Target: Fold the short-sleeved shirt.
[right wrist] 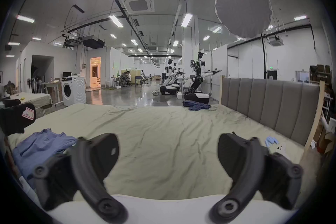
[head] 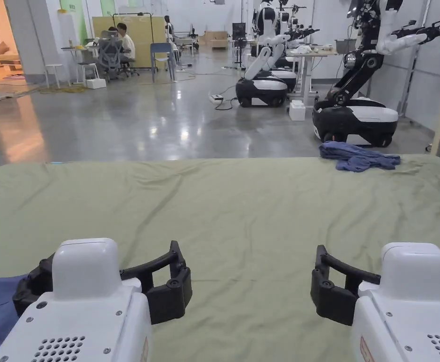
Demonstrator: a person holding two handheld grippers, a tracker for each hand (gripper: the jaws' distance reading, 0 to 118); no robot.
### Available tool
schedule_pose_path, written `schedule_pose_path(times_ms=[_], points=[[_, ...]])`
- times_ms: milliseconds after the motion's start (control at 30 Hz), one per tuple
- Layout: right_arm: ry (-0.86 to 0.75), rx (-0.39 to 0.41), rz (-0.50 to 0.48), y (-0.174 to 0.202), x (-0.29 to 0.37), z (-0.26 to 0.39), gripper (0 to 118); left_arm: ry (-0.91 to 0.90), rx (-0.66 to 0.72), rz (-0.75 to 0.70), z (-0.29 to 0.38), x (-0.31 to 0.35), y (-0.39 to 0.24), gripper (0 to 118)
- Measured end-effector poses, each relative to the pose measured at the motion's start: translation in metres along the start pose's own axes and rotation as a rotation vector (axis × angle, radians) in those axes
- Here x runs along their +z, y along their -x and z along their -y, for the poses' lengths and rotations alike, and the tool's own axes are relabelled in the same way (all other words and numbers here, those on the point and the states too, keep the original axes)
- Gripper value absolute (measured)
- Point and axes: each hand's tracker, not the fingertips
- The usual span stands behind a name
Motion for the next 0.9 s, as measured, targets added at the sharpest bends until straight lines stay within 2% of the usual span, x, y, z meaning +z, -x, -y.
schedule_pose_path(times_ms=[33, 67, 100, 133, 200, 233, 267, 300, 333, 400, 433, 667, 900], points=[[-0.019, 0.006, 0.006, 0.001, 0.003, 0.0, 77, 0.012, 0.018, 0.005, 0.0, -0.001, 0.001, 118], [-0.024, 0.003, 0.019, 0.001, 0.004, 0.0, 48, 0.018, 0.035, 0.022, 0.001, -0.001, 0.003, 118], [-0.023, -0.01, 0.019, 0.0, 0.003, 0.0, 28, 0.02, 0.036, 0.031, 0.002, -0.001, 0.004, 118], [-0.02, -0.043, -0.014, -0.003, 0.002, 0.0, 28, 0.026, 0.032, 0.028, 0.002, -0.002, 0.004, 114], [0.0, -0.052, -0.056, -0.006, 0.001, 0.0, 27, 0.012, 0.019, 0.001, 0.005, -0.002, 0.001, 69], [0.013, -0.039, -0.053, -0.004, 0.001, 0.001, 26, 0.006, -0.002, -0.058, 0.005, -0.004, 0.0, 55], [0.006, -0.024, -0.049, -0.004, 0.0, 0.001, 21, 0.019, -0.01, -0.089, 0.005, -0.006, -0.001, 15], [0.005, -0.005, -0.045, -0.002, 0.0, 0.002, 16, 0.027, -0.017, -0.121, 0.006, -0.006, -0.001, 3], [-0.003, 0.007, -0.052, -0.002, 0.002, 0.003, 12, 0.033, -0.025, -0.15, 0.007, -0.004, 0.006, 3], [-0.009, 0.009, -0.072, -0.002, 0.002, 0.002, 7, 0.057, 0.044, 0.005, 0.008, -0.008, 0.005, 0], [-0.008, 0.008, -0.075, -0.002, 0.002, 0.002, 4, 0.059, 0.037, -0.018, 0.008, -0.009, 0.004, 0], [-0.001, -0.009, -0.088, -0.001, 0.0, 0.001, 2, 0.027, -0.036, 0.017, 0.009, -0.007, -0.006, 0], [-0.006, -0.014, -0.089, 0.001, 0.003, -0.006, 2, 0.031, -0.008, 0.007, 0.006, -0.007, -0.003, 0]])
